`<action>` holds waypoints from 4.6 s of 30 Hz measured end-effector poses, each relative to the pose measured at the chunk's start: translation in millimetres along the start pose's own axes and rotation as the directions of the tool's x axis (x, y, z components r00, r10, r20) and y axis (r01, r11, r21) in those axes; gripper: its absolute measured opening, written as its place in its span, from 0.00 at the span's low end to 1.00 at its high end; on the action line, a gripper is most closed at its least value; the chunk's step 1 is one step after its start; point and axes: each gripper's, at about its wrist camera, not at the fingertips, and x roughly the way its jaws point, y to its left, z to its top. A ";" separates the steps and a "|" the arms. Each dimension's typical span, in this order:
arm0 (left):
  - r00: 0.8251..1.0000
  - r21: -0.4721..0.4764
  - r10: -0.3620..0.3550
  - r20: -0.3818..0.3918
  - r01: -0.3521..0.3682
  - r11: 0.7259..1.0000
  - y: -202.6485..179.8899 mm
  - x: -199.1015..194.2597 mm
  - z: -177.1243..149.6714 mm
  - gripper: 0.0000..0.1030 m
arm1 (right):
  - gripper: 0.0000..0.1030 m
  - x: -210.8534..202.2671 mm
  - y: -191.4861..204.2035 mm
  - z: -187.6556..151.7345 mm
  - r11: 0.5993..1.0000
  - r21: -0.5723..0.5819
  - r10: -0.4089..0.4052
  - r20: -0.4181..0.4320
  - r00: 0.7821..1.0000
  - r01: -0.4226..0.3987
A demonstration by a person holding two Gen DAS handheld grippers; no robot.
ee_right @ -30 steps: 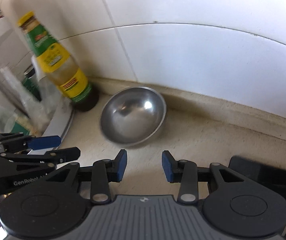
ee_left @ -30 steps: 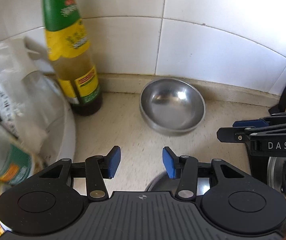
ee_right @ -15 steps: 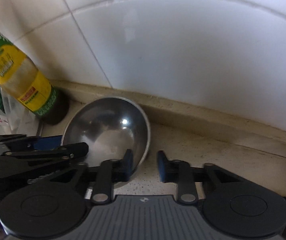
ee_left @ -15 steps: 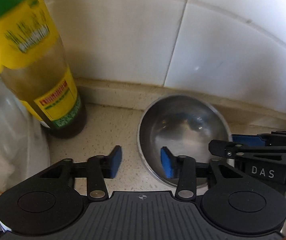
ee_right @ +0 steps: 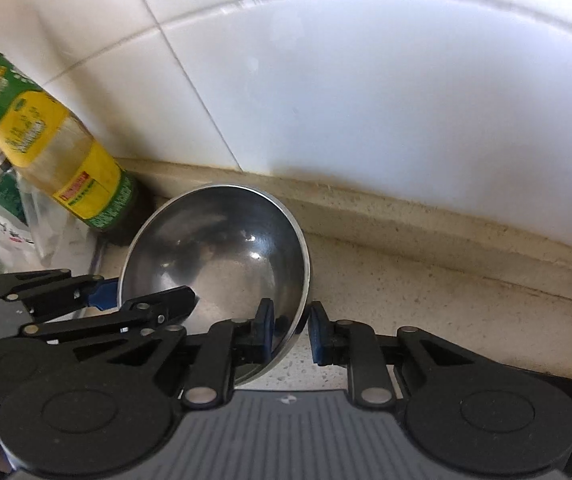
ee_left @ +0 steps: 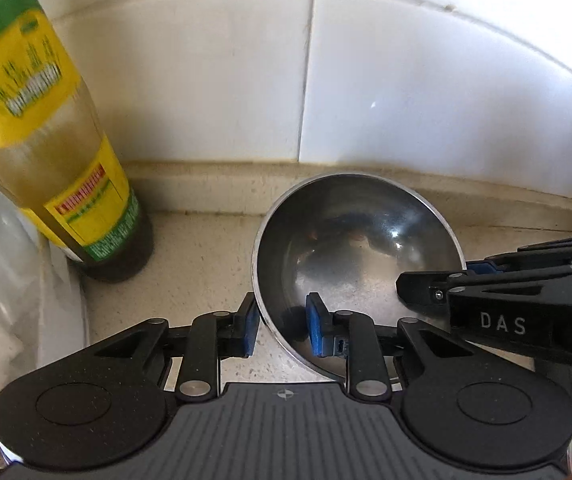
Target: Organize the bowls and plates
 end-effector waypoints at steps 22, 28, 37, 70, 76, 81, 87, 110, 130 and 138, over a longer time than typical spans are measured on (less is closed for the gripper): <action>0.992 0.007 0.029 0.126 -0.031 1.000 -1.0 -109.8 -21.2 0.37 | 0.31 -89.7 43.1 -24.4 0.996 -0.089 0.016 0.086 0.996 -0.008; 0.990 0.006 0.039 0.133 -0.040 0.999 -3.0 -128.4 -30.0 0.38 | 0.31 -98.9 53.5 -32.7 0.994 -0.108 0.020 0.092 0.996 -0.010; 0.988 0.013 0.047 0.150 -0.049 0.999 -7.1 -151.3 -44.1 0.40 | 0.31 -112.1 65.6 -43.7 0.991 -0.130 0.022 0.101 0.995 -0.009; 0.992 0.017 0.032 0.120 -0.035 0.999 -5.8 -174.0 -77.0 0.44 | 0.32 -121.7 80.3 -79.5 0.990 -0.143 0.015 0.052 0.999 -0.007; 0.995 0.025 0.027 0.093 -0.029 0.999 -8.1 -166.4 -82.0 0.45 | 0.32 -112.5 77.3 -83.0 0.990 -0.139 0.012 0.022 1.000 -0.009; 0.997 0.023 0.025 0.067 -0.027 0.999 -8.0 -158.7 -85.7 0.45 | 0.32 -105.0 77.7 -85.1 0.990 -0.144 0.010 -0.005 1.000 -0.011; 0.999 0.028 0.021 0.047 -0.022 0.999 -6.9 -154.1 -88.6 0.45 | 0.32 -99.6 78.3 -85.7 0.989 -0.147 0.006 -0.028 1.000 -0.010; 0.998 -0.009 -0.026 0.058 0.027 1.000 27.4 -163.2 -85.1 0.53 | 0.45 -105.3 65.8 -79.9 0.992 -0.122 -0.040 -0.012 0.999 0.038; 0.992 0.074 -0.127 0.014 0.126 0.989 44.3 -156.3 -128.2 0.67 | 0.53 -75.8 61.0 -83.7 0.999 -0.027 0.017 -0.081 0.997 -0.020; 0.988 0.110 -0.150 -0.017 0.151 0.982 42.6 -140.7 -132.5 0.67 | 0.55 -60.2 58.3 -85.6 1.000 0.004 0.011 -0.113 0.994 -0.011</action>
